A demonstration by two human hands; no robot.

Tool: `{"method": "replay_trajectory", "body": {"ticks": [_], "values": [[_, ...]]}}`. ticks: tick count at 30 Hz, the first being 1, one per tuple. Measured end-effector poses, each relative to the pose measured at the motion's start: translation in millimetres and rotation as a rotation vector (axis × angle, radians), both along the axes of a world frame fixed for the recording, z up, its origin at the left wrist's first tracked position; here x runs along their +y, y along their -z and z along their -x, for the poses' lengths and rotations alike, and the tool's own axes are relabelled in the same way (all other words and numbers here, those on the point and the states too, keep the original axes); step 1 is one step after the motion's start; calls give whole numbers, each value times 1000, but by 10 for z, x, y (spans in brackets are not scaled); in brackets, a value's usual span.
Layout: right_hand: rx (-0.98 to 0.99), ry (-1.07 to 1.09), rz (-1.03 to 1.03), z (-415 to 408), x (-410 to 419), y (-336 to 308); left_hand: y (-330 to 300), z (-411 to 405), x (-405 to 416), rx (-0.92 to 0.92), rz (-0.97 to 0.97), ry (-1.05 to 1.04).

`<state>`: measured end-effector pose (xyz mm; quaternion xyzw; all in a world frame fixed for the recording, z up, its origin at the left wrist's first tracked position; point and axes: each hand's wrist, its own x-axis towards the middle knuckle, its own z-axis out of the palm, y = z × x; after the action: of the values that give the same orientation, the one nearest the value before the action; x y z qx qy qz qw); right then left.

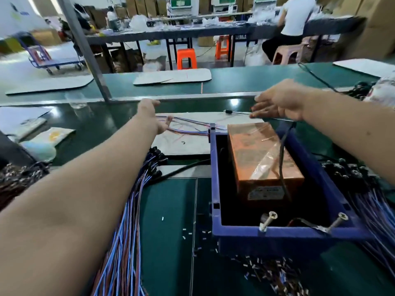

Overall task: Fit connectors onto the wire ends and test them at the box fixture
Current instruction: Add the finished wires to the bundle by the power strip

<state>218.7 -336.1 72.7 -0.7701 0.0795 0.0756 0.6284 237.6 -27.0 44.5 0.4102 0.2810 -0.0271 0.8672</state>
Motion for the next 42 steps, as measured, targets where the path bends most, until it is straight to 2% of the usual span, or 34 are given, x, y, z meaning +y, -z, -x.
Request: {"method": "replay_trajectory", "body": {"ticks": [5, 8, 10, 14, 15, 18, 20, 22, 24, 27, 32, 36, 37, 38, 40, 42], "values": [[-79, 32, 76, 152, -2, -8, 146, 39, 59, -144, 47, -137], [-144, 35, 197, 307, 26, -159, 141, 164, 50, -197, -56, -105], [-202, 11, 300, 429, 77, -271, 67, 289, 3, -196, -193, -49], [-422, -132, 426, 877, 423, -518, -6, 664, -138, -143, -659, 25], [-474, -173, 437, 1025, 564, -574, 9, 786, -176, -127, -824, 53], [-625, -297, 483, 1588, 1020, -654, 155, 1283, -145, -32, -1498, 198], [-709, -365, 498, 1971, 1270, -626, 307, 1572, -65, 126, -1847, 254], [-723, -436, 499, 2351, 1468, -503, 433, 1837, 23, 259, -2055, 227], [-665, -511, 511, 2652, 1627, -263, 519, 2013, 93, 243, -2125, 217], [-491, -578, 568, 2867, 1761, 167, 535, 2164, 185, 103, -2073, 179], [-288, -470, 527, 2875, 1673, 688, 442, 2384, 270, -5, -1942, 70], [-260, -444, 432, 2986, 1670, 801, 293, 2530, 227, -50, -1698, -137], [-275, -432, 387, 3016, 1692, 789, 225, 2564, 196, -86, -1557, -195], [-293, -415, 344, 3046, 1711, 768, 143, 2599, 138, -156, -1329, -256], [-321, -404, 291, 3103, 1763, 713, -16, 2701, -9, -315, -757, -355], [-344, -439, 221, 3186, 1781, 671, -145, 2805, -175, -409, -329, -377]]}}
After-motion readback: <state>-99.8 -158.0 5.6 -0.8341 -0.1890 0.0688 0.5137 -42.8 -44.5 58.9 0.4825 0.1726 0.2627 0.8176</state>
